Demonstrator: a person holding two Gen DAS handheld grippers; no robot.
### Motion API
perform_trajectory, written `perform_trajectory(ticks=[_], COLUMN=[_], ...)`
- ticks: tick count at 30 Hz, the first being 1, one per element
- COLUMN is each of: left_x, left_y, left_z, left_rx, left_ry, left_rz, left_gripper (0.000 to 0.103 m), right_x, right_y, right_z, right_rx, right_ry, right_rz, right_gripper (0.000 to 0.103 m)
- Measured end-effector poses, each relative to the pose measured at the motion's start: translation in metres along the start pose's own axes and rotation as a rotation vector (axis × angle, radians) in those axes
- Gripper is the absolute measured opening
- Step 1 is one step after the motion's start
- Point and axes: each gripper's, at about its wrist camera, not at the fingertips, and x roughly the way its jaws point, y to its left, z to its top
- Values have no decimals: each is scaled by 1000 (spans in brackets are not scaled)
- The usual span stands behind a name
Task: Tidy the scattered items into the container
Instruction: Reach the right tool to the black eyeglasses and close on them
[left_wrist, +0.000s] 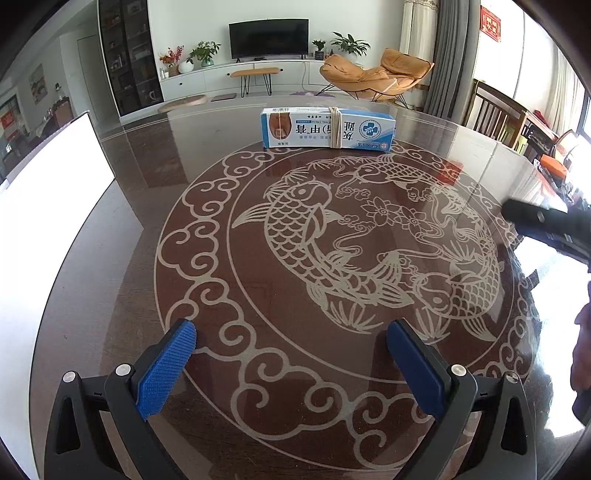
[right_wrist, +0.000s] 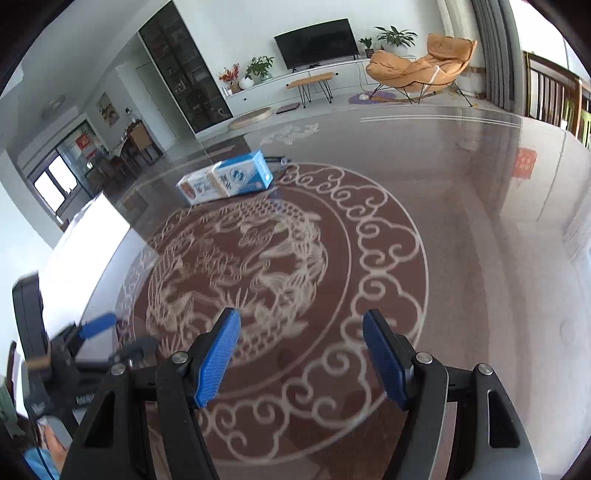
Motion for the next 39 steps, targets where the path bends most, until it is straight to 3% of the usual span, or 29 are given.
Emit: perform_trajectory(ticks=[4,8,11,14,15,18,21,27,34,36,37,39], left_x=[0,0,0,0,0,0,0,0,0,0,0,0], left_y=[0,0,0,0,0,0,0,0,0,-1,-1,-1], left_z=[0,0,0,0,0,0,0,0,0,0,0,0], left_rx=[0,0,0,0,0,0,0,0,0,0,0,0], left_ry=[0,0,0,0,0,1,1,1,0,0,0,0], left_rz=[0,0,0,0,0,0,0,0,0,1,1,0], left_gripper=[103,103,103,103,103,103,103,103,103,103,103,103], right_x=[56,99,111,106,99,83,90,137,184,193,194,191], right_y=[-9,-1,29,74,86,88,73,70,94,100,100,93], right_z=[83,118,113,85,72,54,68,102,120,127,129,129], right_rx=[95,90,-21,-269,-346,-453,-530,-757,-828,-768,-750,-691], right_ry=[-46,-29,9,90,108,84,47,116,140,151,140,139], right_rz=[-58,-103,15,231,253,175,30,65,168,171,150,119], right_gripper=[70,70,69,69,69,69,69,69,68,51,15,11])
